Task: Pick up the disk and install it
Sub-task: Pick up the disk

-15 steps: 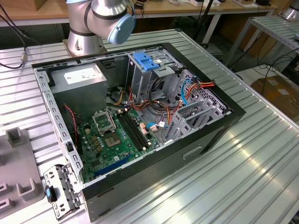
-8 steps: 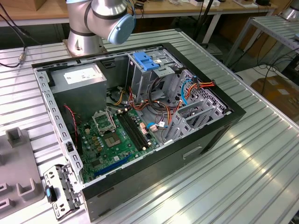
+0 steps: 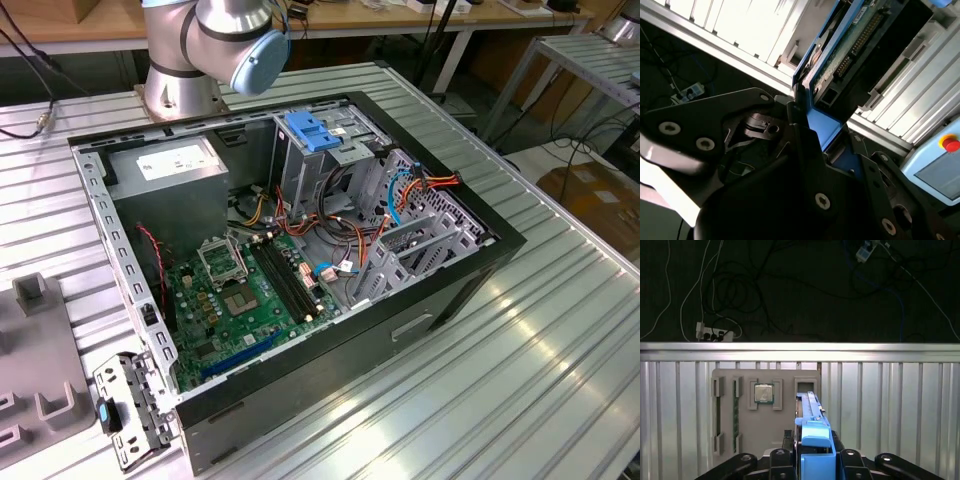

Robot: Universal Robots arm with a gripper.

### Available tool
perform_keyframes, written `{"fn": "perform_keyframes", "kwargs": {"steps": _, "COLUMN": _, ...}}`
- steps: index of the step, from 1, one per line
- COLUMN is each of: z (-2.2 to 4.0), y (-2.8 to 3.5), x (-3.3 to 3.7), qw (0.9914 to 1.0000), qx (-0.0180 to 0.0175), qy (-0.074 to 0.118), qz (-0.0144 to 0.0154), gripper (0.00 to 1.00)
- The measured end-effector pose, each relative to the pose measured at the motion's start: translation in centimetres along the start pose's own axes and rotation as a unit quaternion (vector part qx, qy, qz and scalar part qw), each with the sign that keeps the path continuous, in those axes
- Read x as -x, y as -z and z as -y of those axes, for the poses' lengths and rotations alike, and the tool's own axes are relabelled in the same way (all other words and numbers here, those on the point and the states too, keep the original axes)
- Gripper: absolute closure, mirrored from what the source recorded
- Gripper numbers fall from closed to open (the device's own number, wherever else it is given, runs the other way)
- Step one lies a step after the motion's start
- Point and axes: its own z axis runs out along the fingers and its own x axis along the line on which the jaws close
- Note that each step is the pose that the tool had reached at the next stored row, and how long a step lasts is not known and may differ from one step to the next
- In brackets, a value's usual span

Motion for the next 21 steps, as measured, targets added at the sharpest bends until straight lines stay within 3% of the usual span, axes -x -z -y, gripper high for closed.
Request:
{"fn": "perform_keyframes", "kwargs": {"steps": 5, "z": 0.02, "y": 0.91, "x": -0.02, "qw": 1.00000, "qx": 0.0000, "qy": 0.000, "qz": 0.0000, "gripper": 0.63}}
{"fn": "perform_keyframes", "kwargs": {"steps": 14, "z": 0.03, "y": 1.15, "x": -0.03, "qw": 1.00000, "qx": 0.0001, "qy": 0.000, "qz": 0.0000, "gripper": 0.63}}
{"fn": "perform_keyframes", "kwargs": {"steps": 18, "z": 0.06, "y": 1.97, "x": -0.04, "qw": 1.00000, "qx": 0.0000, "qy": 0.000, "qz": 0.0000, "gripper": 0.63}}
{"fn": "perform_keyframes", "kwargs": {"steps": 21, "z": 0.09, "y": 3.03, "x": -0.07, "qw": 1.00000, "qx": 0.0000, "qy": 0.000, "qz": 0.0000, "gripper": 0.63}}
